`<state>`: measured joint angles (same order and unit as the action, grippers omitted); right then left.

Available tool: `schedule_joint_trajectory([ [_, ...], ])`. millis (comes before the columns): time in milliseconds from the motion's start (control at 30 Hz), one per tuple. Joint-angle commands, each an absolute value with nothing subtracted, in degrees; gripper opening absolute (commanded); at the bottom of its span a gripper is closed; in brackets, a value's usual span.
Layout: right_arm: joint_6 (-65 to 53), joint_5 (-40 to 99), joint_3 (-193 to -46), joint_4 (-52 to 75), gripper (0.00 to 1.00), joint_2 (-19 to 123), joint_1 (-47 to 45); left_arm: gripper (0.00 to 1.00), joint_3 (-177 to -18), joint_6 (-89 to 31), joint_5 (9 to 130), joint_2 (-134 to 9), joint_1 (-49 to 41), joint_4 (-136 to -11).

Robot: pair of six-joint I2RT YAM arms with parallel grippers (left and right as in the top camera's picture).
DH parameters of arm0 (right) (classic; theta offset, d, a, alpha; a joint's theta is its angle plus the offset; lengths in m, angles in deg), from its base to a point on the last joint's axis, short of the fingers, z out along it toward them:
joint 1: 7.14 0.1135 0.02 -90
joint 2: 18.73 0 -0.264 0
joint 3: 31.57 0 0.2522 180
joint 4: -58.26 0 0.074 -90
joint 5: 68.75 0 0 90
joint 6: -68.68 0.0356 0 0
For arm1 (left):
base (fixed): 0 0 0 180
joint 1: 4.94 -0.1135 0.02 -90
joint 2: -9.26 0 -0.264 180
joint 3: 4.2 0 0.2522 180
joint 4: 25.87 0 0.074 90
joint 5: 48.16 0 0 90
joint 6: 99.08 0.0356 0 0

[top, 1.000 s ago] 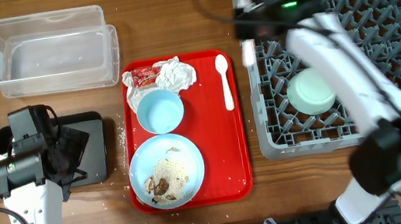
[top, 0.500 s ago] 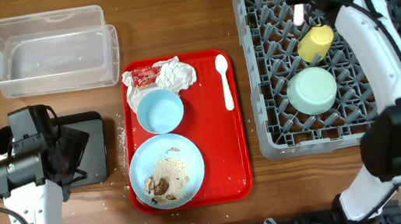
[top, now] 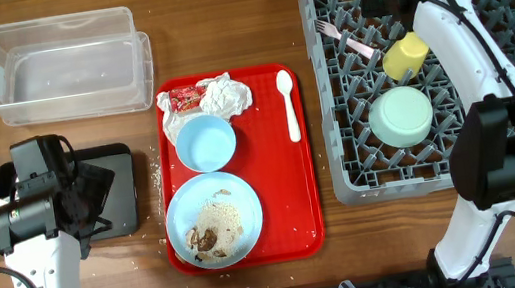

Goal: Sort waste into correct bins and load items into the dishwasher rack
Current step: 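Grasp the white fork and drop it into the grey rack, then move the right gripper back down to the white spoon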

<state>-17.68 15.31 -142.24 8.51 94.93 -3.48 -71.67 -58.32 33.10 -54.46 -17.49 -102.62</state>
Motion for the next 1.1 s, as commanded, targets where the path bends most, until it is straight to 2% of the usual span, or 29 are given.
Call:
schedule_joint_trajectory([
  [0, -16.28, 28.40, -142.41, 6.09, 0.42, 88.66, -1.86, 1.00, -71.54, -59.08, 32.14, -53.85, -17.58, -102.48],
  [100, -12.76, 35.57, -142.41, 2.41, 0.53, 85.53, 1.48, 1.00, -71.54, -59.06, 32.14, -53.85, -17.58, -102.46],
  [200, -7.97, 36.32, -142.39, -1.94, 0.63, 85.05, 6.40, 1.00, -71.54, -59.06, 32.14, -53.85, -17.58, -102.46],
  [267, -5.96, 35.77, -142.35, -3.66, 0.63, 86.56, 10.97, 1.00, -71.54, -59.08, 32.14, -53.85, -17.58, -102.46],
  [467, 8.00, 18.00, -142.35, -4.47, 0.62, 95.61, 21.42, 1.00, -71.54, -59.08, 32.14, -53.85, -17.58, -102.46],
  [700, 13.40, 15.18, -142.35, -4.89, 0.58, 104.14, 23.03, 1.00, -71.54, -59.08, 32.14, -53.85, -17.58, -102.46],
  [1067, 13.38, 15.18, -142.28, -4.43, 0.56, 109.47, 23.23, 1.00, -71.54, -59.08, 32.14, -53.85, -17.58, -102.46],
])
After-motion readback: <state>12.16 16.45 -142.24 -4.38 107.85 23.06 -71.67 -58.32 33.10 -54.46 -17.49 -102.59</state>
